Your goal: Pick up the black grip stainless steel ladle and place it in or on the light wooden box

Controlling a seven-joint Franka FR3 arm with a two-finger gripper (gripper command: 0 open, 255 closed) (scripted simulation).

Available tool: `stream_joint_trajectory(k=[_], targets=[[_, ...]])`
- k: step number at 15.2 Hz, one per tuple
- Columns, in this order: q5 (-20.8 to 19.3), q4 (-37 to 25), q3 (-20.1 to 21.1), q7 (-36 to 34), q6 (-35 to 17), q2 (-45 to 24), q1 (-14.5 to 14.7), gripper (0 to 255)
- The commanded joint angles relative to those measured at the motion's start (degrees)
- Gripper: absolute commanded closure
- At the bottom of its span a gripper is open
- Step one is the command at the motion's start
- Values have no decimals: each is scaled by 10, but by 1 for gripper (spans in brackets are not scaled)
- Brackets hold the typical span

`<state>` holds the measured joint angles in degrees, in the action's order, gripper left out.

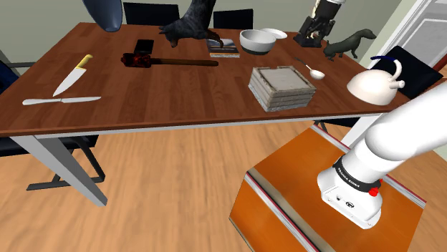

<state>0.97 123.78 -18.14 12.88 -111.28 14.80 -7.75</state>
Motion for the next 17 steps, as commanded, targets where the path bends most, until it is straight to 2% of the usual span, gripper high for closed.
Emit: stream_joint_trajectory(k=[1, 9, 17], targets=[[11, -21, -17, 13, -12, -40, -6, 0], [77, -112, -67, 68, -41, -195, -42, 0], [154, -228, -83, 112, -37, -351, -105, 0]])
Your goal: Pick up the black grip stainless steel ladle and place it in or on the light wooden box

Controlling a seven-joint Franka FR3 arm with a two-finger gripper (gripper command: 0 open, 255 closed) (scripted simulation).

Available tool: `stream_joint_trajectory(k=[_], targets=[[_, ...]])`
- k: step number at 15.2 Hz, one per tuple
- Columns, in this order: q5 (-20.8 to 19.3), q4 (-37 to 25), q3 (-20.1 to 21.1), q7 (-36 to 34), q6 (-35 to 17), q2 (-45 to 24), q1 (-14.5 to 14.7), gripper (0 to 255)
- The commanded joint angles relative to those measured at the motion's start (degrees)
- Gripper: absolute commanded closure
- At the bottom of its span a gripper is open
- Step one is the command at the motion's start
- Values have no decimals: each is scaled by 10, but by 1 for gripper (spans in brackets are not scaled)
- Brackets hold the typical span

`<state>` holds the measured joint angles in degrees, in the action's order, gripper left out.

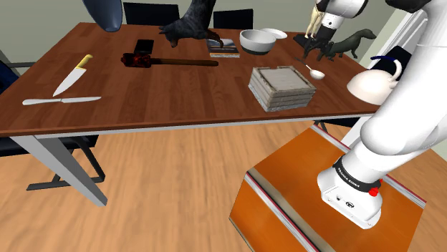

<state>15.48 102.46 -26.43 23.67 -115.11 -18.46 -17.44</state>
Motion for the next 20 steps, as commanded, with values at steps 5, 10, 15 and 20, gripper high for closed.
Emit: stream_joint_trajectory(k=[5, 10, 15, 20], targets=[[19, 5, 5, 10, -31, -32, -8, 0], [25, 15, 8, 14, -47, -40, -8, 0], [25, 14, 8, 14, -47, -40, -8, 0], [25, 14, 8, 14, -47, -40, -8, 255]])
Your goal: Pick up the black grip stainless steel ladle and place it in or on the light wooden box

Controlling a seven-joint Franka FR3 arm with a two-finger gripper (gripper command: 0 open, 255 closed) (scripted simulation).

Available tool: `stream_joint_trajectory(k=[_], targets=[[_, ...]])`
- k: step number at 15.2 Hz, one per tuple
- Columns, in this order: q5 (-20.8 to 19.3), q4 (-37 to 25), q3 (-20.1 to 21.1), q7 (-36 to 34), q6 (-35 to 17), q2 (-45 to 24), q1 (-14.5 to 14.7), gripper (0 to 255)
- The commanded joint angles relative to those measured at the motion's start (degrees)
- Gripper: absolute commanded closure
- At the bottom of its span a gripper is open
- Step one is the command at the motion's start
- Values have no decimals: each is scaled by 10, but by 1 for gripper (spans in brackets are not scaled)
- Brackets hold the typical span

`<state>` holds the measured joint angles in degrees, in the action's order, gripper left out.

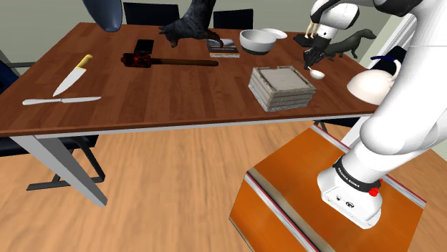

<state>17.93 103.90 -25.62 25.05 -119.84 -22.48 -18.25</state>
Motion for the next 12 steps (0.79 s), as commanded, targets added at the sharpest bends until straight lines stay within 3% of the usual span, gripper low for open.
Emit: stream_joint_trajectory(k=[1, 12], targets=[[0, 0, 0, 0, 0, 0, 0, 255], [-16, -22, -7, -14, 43, 25, 4, 255]])
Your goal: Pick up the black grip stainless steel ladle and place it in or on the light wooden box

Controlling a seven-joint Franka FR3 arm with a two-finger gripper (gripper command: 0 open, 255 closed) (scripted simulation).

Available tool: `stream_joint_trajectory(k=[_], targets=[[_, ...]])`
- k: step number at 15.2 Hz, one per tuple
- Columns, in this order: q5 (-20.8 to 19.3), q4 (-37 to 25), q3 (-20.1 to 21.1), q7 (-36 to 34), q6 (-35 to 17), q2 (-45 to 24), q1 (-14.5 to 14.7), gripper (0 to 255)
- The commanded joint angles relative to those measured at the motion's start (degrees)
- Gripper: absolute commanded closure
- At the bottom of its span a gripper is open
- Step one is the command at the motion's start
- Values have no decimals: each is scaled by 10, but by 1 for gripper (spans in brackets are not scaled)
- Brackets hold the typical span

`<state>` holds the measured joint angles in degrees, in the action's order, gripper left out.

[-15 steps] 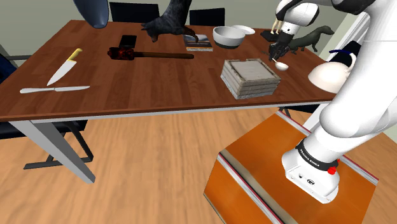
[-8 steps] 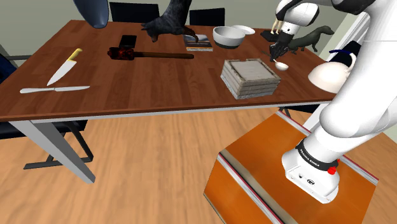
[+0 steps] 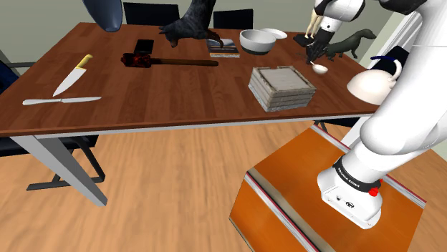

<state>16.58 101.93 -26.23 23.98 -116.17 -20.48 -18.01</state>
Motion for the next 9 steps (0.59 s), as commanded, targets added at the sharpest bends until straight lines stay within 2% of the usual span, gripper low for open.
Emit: stream_joint_trajectory(k=[1, 9], targets=[[-5, -6, -2, -5, 12, 8, 2, 255], [-19, -40, -7, -18, 65, 29, 4, 255]])
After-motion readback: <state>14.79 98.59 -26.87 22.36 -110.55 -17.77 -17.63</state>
